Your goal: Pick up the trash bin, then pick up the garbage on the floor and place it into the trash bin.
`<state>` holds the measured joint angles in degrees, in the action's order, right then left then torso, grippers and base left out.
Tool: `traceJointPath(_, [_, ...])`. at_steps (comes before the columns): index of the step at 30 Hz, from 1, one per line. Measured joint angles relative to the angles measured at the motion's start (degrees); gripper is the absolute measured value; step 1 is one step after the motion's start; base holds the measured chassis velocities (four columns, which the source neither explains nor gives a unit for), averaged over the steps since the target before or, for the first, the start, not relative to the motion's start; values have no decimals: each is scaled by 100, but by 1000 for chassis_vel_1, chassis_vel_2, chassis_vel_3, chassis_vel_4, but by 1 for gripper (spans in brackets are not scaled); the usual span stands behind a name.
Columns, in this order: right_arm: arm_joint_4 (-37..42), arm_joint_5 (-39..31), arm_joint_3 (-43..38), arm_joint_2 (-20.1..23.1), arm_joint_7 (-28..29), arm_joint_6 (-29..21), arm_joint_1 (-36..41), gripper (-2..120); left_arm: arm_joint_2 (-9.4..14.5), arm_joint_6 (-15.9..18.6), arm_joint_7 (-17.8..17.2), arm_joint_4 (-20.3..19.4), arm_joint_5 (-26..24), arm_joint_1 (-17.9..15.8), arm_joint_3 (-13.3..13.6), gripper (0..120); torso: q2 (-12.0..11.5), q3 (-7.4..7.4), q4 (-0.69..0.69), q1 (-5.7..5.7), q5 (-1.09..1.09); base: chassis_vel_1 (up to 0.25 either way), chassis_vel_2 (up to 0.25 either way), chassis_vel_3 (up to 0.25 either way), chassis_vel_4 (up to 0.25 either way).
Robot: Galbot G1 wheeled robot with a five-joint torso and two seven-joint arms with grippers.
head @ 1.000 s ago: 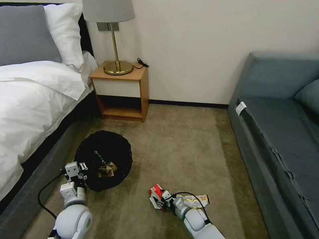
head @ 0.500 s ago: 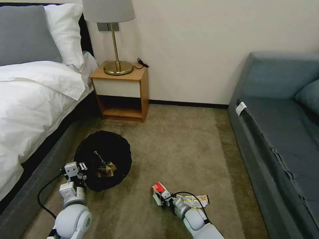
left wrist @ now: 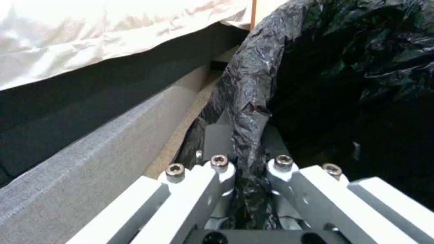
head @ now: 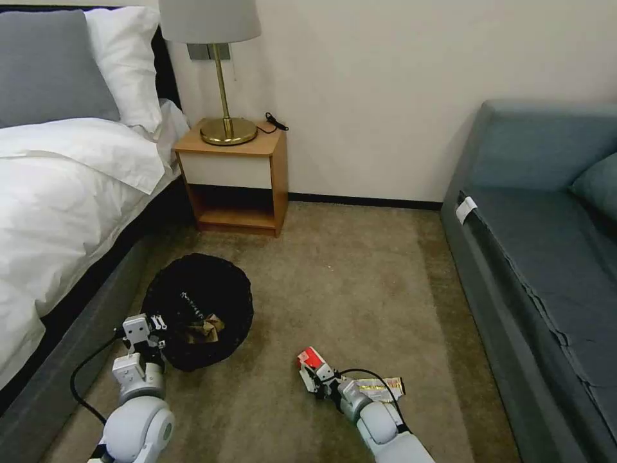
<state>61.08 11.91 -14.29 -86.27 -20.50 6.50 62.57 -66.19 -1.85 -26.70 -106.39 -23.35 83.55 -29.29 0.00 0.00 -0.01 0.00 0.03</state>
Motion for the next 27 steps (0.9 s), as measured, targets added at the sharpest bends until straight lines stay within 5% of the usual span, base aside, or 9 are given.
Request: traceJointPath(27, [485,-1257,-509,-268,461,295,-796,0,150,-156,5,285,-162,-54,-9,2,0,0,0,0,-3,0,0,0,0])
